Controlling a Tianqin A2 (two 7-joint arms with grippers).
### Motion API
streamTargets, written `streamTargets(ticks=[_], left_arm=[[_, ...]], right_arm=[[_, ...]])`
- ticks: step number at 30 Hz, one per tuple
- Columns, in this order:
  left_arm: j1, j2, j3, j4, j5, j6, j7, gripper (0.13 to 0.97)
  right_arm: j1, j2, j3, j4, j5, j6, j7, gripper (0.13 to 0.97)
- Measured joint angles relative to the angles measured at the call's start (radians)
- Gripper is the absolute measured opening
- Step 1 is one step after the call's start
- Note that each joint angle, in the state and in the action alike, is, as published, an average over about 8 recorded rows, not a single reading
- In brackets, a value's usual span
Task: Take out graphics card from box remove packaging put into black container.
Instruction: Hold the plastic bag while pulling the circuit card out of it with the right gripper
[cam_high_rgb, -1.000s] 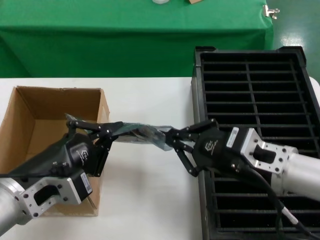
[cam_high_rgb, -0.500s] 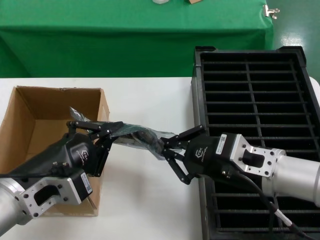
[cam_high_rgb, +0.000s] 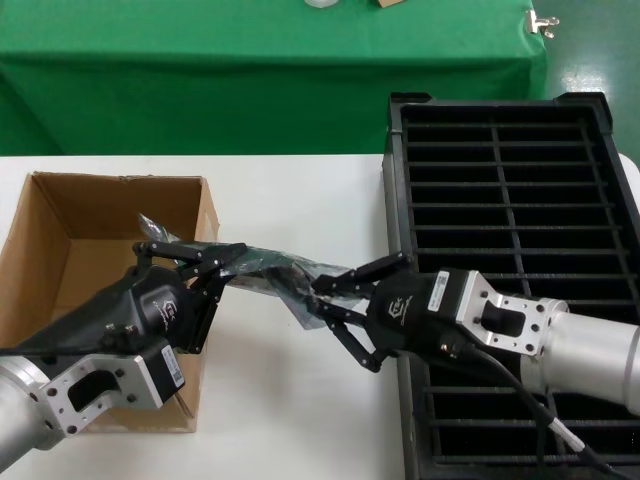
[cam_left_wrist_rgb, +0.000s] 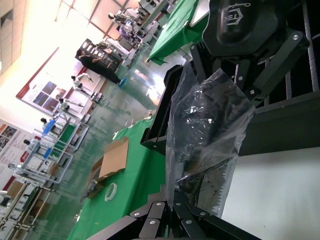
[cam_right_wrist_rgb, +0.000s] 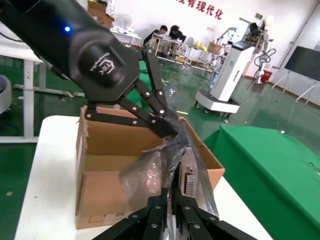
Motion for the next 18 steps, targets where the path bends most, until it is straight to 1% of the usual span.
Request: streamTargets(ticks=[6,10,18], left_arm=[[0.000,0.000,0.000,0.000,0.000,0.000,0.000,0.139],[0.000,0.000,0.000,0.000,0.000,0.000,0.000,0.139],[0.000,0.000,0.000,0.000,0.000,0.000,0.000,0.139]], right_arm=[[0.010,-0.001,0.001,-0.010,0.004,0.015,-0.008,0.194],[0.016,-0.001,0.000,-0.015,0.005,0.023,-0.011,0.194],[0.020,0.006,-0.001,-0.017,0.006,0.031,-0.006,0.154]])
